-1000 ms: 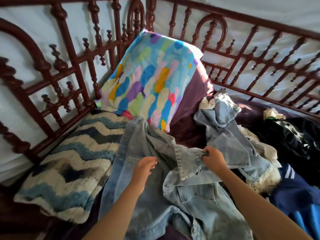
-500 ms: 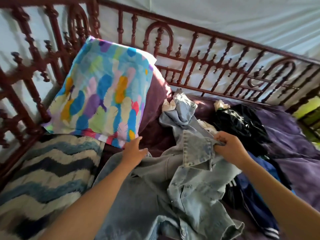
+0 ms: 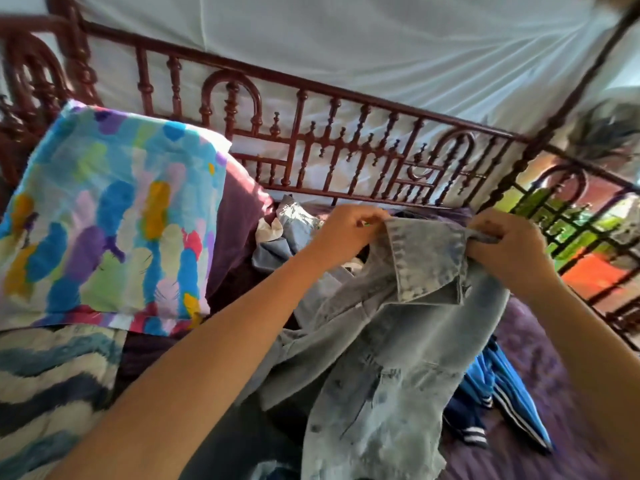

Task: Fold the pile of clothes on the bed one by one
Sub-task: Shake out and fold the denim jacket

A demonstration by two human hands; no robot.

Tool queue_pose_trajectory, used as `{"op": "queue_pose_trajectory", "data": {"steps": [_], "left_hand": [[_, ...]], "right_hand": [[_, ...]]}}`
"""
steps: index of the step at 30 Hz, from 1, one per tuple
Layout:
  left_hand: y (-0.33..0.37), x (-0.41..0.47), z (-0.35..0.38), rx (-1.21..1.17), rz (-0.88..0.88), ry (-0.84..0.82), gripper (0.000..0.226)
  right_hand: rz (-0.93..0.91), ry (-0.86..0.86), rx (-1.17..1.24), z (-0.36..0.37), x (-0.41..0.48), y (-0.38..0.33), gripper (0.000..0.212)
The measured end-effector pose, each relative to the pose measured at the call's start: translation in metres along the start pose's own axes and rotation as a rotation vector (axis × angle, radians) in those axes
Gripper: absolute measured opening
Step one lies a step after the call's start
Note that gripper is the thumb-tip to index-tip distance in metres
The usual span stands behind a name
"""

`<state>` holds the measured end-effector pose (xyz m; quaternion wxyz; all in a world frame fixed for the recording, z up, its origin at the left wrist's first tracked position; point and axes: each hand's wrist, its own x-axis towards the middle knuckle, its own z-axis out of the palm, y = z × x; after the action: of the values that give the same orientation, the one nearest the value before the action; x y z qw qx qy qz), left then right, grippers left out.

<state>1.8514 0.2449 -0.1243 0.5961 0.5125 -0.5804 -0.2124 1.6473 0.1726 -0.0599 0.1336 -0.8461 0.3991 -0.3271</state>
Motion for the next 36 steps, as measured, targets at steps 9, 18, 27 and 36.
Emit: {"op": "queue_pose_trajectory", "data": {"steps": [9,18,27,36], "left_hand": [[-0.060,0.001,0.061,0.329,-0.398,-0.127,0.050],[-0.205,-0.106,0.089,0.410,-1.255,-0.123,0.041],[-0.249,-0.120,0.204,0.043,-1.573,0.194,0.069],[-0.252,-0.108,0.230,-0.107,-1.486,0.527,0.030]], "right_hand": [[0.302,0.198,-0.156,-0.005,0.073,0.136,0.014],[0.574,-0.368,-0.267,0.146,0.087,0.249,0.060],[0.538,-0.618,-0.163,0.198,-0.103,0.300,0.051],[0.123,-1.070,-0.513,0.204,-0.239,0.301,0.066]]}}
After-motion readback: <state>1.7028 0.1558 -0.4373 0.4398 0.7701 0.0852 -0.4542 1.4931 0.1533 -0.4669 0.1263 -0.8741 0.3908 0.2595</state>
